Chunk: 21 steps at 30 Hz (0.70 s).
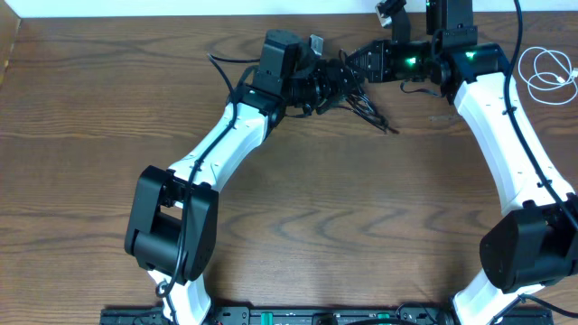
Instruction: Untangle cables
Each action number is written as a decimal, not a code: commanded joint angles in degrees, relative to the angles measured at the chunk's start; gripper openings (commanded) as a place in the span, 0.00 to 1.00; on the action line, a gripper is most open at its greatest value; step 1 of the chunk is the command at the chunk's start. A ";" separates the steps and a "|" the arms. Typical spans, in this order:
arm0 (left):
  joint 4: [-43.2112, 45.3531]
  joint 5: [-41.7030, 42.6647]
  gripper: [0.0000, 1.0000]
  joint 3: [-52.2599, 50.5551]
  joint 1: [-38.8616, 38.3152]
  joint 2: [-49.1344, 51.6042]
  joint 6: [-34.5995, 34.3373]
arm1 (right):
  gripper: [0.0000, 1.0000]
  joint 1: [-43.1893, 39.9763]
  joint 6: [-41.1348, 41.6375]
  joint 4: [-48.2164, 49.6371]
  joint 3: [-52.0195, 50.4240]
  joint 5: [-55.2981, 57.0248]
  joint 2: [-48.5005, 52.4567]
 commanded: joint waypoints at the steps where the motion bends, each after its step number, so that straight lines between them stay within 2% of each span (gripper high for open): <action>1: 0.66 1.38 0.52 -0.13 -0.81 0.79 -1.38 | 0.01 0.02 0.48 -0.26 0.55 0.79 -0.55; 7: 3.93 6.78 0.50 -0.13 -1.68 0.79 -2.78 | 0.01 0.02 0.90 -1.79 0.55 8.66 -0.55; 10: 3.91 8.79 0.38 -0.13 -1.51 0.79 -2.71 | 0.01 -0.02 3.41 -3.06 0.55 14.10 -0.55; 13: 3.93 10.97 0.11 -0.13 -1.14 0.79 -2.73 | 0.01 -0.02 5.07 -3.89 0.55 18.88 -0.55; 14: 3.96 11.61 0.08 -0.13 -0.98 0.79 -2.71 | 0.01 -0.04 5.29 -3.98 0.55 19.71 -0.55; 21: 7.26 14.95 0.08 -0.13 -0.63 0.79 0.33 | 0.01 -0.02 5.66 -3.98 0.55 21.27 -0.55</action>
